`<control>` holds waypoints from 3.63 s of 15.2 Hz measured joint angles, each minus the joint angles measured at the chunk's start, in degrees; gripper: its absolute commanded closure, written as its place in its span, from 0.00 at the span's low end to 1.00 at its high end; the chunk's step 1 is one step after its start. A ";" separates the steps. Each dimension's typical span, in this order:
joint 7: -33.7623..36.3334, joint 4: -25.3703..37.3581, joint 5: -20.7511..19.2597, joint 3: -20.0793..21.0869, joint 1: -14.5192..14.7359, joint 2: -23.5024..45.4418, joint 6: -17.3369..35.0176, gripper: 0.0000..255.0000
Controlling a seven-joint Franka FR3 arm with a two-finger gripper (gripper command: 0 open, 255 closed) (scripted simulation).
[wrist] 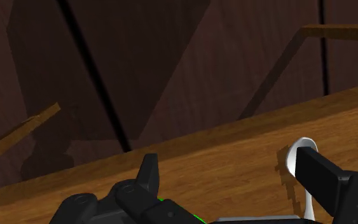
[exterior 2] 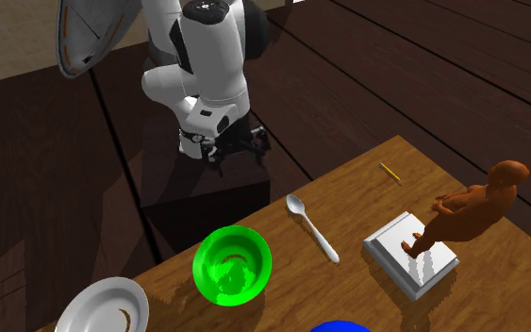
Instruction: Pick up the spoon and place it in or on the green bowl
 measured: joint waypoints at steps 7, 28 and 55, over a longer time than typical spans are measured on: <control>4.70 5.95 0.08 4.24 1.37 12.58 9.50 0.00; 12.52 18.86 -6.19 7.61 3.96 34.30 21.56 0.00; 11.96 24.79 -4.92 7.80 3.68 30.84 12.33 1.00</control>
